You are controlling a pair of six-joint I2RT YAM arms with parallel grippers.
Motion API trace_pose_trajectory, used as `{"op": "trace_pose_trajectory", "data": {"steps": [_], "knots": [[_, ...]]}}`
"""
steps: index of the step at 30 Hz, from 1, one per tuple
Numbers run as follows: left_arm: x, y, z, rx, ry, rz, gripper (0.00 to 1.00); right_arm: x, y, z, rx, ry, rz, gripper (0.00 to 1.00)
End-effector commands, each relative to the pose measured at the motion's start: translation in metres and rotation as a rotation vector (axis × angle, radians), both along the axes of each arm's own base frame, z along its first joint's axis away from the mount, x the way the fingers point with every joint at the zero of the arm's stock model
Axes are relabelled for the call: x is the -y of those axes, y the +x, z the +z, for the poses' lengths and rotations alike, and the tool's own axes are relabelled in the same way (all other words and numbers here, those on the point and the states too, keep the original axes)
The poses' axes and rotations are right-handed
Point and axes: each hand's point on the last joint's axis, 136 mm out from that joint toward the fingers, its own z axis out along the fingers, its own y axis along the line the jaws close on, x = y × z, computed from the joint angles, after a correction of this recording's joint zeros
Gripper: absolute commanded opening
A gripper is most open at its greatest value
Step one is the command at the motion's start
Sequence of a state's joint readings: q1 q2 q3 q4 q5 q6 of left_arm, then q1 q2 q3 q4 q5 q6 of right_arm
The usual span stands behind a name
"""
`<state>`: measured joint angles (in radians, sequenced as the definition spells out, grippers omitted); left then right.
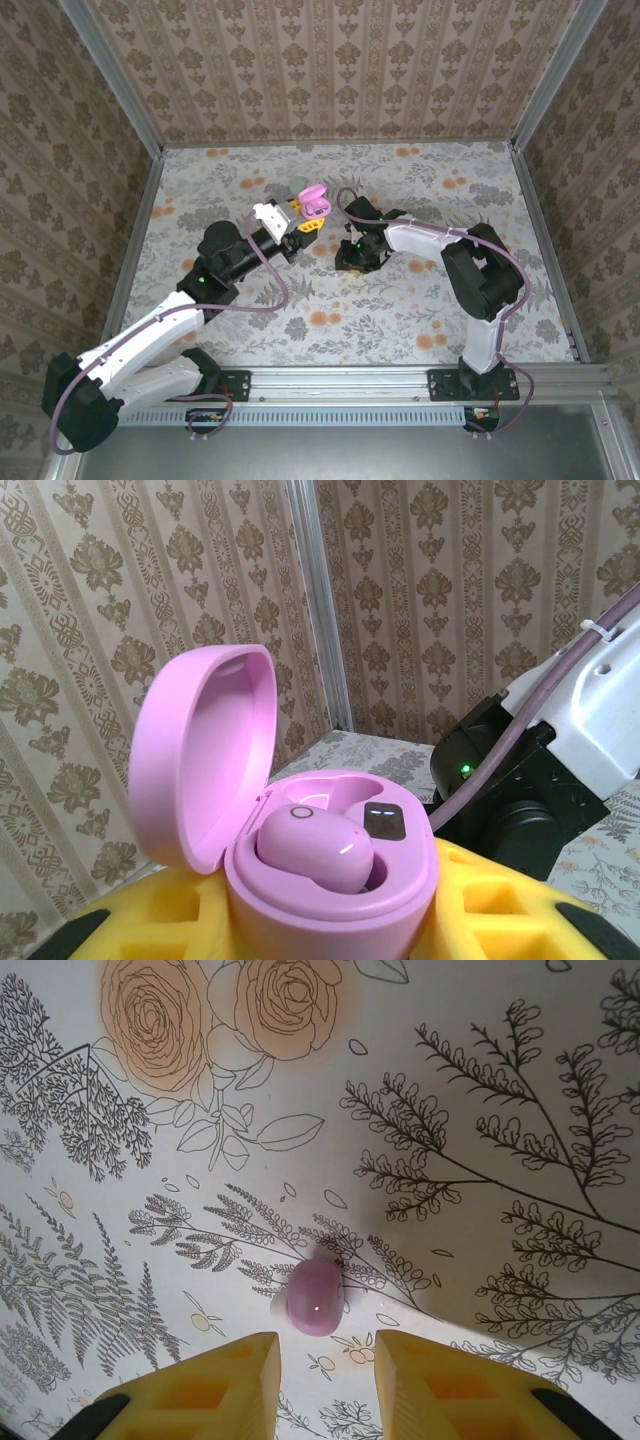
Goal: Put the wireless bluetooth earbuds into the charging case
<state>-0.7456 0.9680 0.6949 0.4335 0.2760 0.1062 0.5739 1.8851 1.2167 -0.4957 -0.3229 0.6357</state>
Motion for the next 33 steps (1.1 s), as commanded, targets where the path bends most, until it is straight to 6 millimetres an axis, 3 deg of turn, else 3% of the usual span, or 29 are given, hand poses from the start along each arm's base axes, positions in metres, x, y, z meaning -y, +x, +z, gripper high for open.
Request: {"op": "trace_pose_trajectory", "data": {"steps": [1,33], "knots": [[0.002,-0.004,0.02,0.048,-0.026,-0.017,0.31,-0.007,-0.001,-0.005,-0.025,0.01,0.0,0.33],[-0.001,-0.004,0.016,0.05,-0.023,-0.004,0.31,-0.027,0.008,-0.015,-0.04,0.021,0.032,0.31]]}}
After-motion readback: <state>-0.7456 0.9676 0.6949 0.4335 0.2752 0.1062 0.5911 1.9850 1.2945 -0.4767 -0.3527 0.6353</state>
